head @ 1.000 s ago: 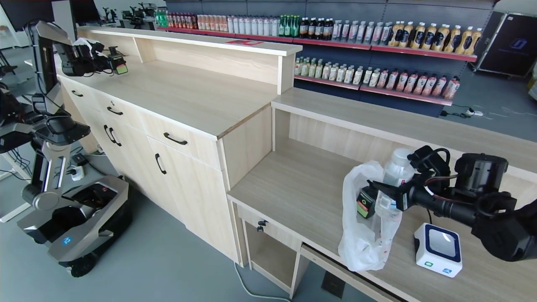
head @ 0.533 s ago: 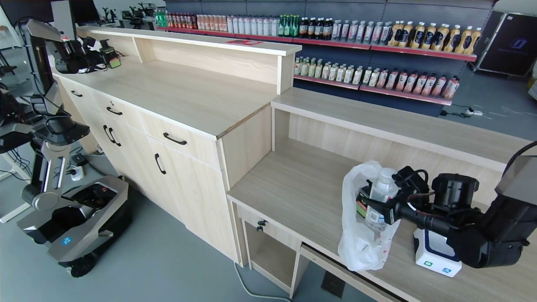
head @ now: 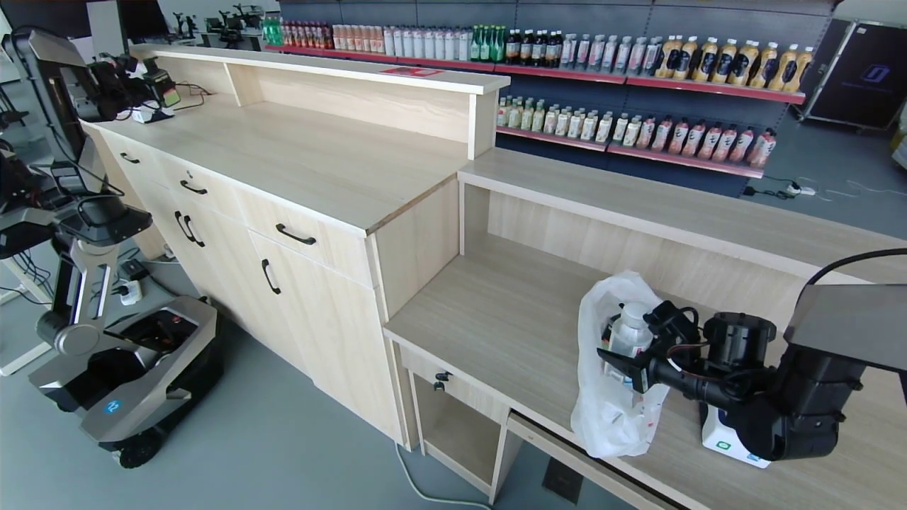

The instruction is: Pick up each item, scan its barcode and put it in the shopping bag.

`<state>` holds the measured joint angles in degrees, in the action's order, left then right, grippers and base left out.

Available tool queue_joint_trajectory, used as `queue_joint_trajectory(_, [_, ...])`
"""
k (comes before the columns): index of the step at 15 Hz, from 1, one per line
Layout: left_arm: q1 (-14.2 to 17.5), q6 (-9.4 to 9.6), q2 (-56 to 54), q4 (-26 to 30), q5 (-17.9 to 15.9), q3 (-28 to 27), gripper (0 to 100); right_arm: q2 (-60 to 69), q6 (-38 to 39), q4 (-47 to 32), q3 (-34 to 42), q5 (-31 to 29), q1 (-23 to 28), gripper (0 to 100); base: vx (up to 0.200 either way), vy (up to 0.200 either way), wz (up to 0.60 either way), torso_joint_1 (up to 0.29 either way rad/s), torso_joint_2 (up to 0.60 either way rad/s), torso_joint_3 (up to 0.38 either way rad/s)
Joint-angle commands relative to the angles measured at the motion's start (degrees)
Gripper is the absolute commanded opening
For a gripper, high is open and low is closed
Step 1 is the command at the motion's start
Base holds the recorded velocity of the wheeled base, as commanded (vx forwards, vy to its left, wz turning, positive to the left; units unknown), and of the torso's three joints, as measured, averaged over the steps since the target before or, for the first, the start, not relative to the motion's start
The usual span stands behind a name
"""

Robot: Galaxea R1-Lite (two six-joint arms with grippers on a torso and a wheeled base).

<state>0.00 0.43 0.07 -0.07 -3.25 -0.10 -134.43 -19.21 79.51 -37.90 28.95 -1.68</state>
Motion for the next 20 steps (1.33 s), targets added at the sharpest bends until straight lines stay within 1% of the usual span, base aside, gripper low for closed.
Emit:
queue_joint_trajectory(1, [0.0,0.01,0.01,-0.01,0.0,0.01,100,-3.04,-0.04,0.12,-1.74,0.75,0.01,0,0.0,0.0,0.0,0.0,0.0,0.0])
queue_joint_trajectory(6, [0.0,0.01,0.01,-0.01,0.0,0.01,100,-6.73,-0.12,3.11,-1.91,1.02,0.1,0,0.0,0.0,0.0,0.0,0.0,0.0])
queue_joint_trajectory(9, [0.0,0.01,0.01,-0.01,0.0,0.01,100,-7.43,-1.09,3.2,-2.0,2.42,0.54,0,0.0,0.0,0.0,0.0,0.0,0.0])
queue_joint_trajectory(15, [0.0,0.01,0.01,-0.01,0.0,0.01,100,-7.69,-2.23,3.11,-1.74,2.51,1.59,0,0.0,0.0,0.0,0.0,0.0,0.0])
queue_joint_trajectory(16, [0.0,-0.08,0.01,-0.01,0.0,0.01,100,-7.52,-2.23,3.02,-1.74,2.51,1.77,100,0.0,0.0,0.0,0.0,0.0,0.0])
queue_joint_trajectory(18, [0.0,0.01,0.01,-0.01,0.0,0.01,100,-6.11,-2.06,2.49,-1.65,2.51,2.12,100,0.0,0.0,0.0,0.0,0.0,0.0])
queue_joint_trajectory(20, [0.0,0.01,0.01,-0.01,0.0,0.01,100,-1.54,-1.53,0.56,-0.86,2.78,2.12,100,0.0,0.0,0.0,0.0,0.0,0.0])
